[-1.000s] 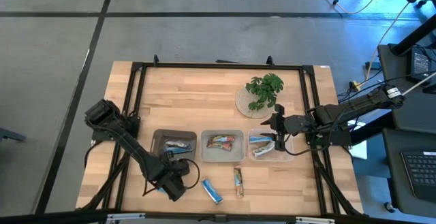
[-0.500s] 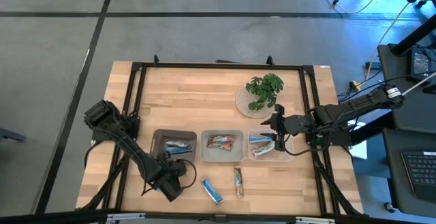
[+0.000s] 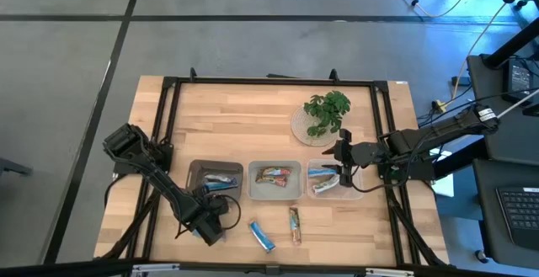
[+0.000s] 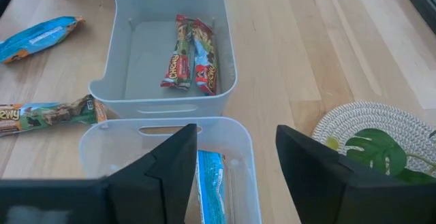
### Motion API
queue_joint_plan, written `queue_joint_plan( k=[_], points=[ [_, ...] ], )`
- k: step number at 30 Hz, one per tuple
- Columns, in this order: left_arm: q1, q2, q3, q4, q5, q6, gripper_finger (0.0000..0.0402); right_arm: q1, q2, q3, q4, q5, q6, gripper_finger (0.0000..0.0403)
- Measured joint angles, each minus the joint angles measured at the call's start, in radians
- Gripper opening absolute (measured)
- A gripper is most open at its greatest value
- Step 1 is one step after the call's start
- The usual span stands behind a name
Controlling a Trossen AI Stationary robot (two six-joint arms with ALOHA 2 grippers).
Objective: Pick and place Granola Bars by type
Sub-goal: Put the orange granola bar into the transparent bin
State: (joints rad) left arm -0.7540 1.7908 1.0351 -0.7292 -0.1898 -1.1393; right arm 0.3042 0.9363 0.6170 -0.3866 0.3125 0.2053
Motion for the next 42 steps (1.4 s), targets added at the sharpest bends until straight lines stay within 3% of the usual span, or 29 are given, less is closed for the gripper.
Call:
queue_joint_plan(
  k=[14,29,35,42],
  points=[
    [0.000,-0.001,-0.001,0.006,0.002,-0.001,0.0065,0.000,0.000,0.000,0.000,0.000,-0.004,0.0204],
    [0.000,-0.099,-0.003,0.000,-0.003,-0.025,0.0058,0.000,0.000,0.000,0.000,0.000,-0.004,0.0204],
    [0.001,-0.195,-0.003,0.058,-0.202,0.011,0.0059,0.000,0.000,0.000,0.038,0.000,-0.004,0.0204],
    [0.001,-0.294,-0.002,0.305,-0.453,0.245,0.0060,0.000,0.000,0.000,0.112,-0.021,0.052,0.0204]
  ],
)
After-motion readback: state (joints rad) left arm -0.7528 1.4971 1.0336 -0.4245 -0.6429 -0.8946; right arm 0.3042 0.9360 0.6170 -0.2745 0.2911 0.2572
